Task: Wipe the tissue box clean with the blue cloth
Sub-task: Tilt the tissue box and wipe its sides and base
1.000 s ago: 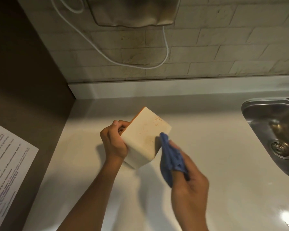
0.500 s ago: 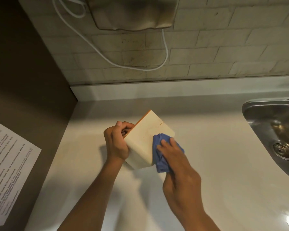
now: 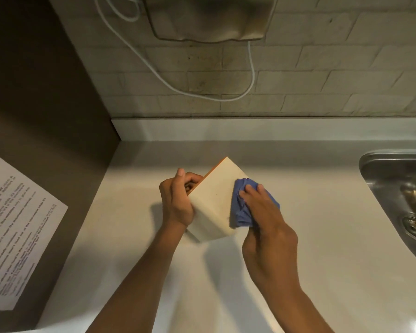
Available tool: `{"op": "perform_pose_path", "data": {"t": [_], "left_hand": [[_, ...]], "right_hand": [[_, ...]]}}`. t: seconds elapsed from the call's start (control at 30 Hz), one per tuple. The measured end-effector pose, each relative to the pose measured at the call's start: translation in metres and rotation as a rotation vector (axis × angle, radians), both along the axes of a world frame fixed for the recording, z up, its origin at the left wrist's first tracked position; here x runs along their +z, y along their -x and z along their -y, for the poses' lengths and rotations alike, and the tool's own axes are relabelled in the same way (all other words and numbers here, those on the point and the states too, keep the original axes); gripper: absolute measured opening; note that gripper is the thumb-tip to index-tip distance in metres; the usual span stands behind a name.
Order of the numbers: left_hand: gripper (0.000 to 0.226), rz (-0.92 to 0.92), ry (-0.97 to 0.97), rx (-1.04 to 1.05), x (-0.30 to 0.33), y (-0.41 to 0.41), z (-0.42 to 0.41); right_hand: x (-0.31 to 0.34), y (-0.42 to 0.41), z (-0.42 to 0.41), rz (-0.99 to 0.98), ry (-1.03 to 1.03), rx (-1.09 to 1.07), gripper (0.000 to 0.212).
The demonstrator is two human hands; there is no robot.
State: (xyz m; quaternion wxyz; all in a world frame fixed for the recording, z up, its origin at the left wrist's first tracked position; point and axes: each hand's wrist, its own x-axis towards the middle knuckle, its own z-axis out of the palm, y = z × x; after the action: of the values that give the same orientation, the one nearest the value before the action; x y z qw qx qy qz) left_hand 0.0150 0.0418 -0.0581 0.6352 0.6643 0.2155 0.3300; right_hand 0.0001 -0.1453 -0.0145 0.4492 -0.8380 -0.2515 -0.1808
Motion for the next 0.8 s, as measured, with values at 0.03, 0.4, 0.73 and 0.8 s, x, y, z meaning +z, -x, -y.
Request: {"op": "perform_pose_path", "data": {"t": [0.03, 0.4, 0.73, 0.8], "left_hand": [[0.064, -0.002, -0.005, -0.005, 0.0, 0.0, 0.002], [0.061, 0.021, -0.026, -0.039, -0.003, -0.002, 0.003], [0.063, 0.03, 0.005, 0.002, 0.0, 0.004, 0.002], [0.064, 0.017, -0.006, -0.01, 0.0, 0.004, 0.004]], "right_hand": [[0.005, -0.005, -0.006, -0.022, 0.006, -0.014, 0.05], [0.001, 0.0, -0.001, 0.007, 0.077, 0.073, 0.051], [-0.004, 0.02, -0.003, 0.081, 0.126, 0.197, 0.043], [0.003, 0.002, 0.001, 0.0, 0.053, 0.106, 0.045]]}}
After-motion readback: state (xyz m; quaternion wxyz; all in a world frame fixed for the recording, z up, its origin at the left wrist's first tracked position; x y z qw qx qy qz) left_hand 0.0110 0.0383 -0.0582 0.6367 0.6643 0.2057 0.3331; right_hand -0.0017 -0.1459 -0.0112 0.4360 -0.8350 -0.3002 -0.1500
